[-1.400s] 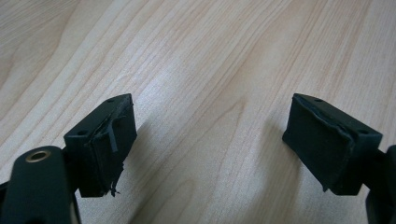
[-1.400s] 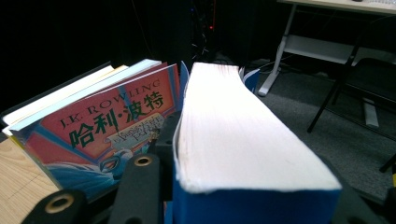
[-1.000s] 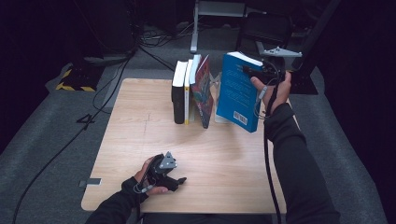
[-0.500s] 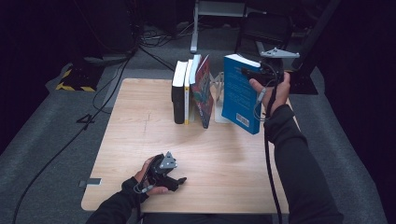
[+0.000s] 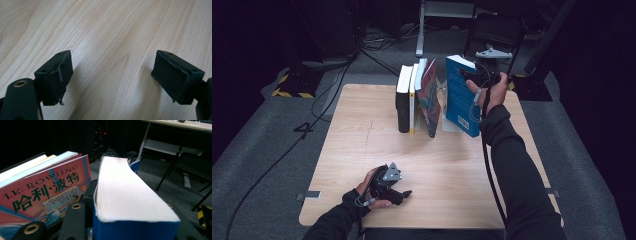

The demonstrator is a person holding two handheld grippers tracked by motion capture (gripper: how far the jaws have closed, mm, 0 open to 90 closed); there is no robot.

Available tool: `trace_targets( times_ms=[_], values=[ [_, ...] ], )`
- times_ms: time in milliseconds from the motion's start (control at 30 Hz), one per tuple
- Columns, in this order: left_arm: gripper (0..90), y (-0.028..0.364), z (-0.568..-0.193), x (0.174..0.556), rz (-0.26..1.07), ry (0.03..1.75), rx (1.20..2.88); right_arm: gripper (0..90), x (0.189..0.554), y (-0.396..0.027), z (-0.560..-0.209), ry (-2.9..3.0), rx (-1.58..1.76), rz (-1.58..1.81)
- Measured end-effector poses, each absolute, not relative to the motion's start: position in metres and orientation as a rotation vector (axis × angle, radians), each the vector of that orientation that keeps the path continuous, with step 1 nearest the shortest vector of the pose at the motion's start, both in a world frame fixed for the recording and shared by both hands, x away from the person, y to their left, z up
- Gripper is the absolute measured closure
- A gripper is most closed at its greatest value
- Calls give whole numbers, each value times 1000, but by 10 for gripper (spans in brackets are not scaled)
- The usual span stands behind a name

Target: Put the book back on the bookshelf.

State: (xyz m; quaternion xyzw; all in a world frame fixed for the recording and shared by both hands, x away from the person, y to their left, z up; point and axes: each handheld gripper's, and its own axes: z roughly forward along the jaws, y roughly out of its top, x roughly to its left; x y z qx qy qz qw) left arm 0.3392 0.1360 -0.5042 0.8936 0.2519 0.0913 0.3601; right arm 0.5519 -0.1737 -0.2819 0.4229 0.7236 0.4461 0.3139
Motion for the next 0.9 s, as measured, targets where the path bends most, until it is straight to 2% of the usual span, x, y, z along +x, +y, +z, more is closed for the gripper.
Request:
trace_targets(
  times_ms=[367, 900],
  values=[
    [167, 136, -504, 339, 232, 646, 2303, 598, 548, -179, -302, 1912, 1111, 1218],
    [166, 135, -504, 340, 232, 646, 2301, 580, 504, -213, -327, 1900, 1121, 1346]
  ],
)
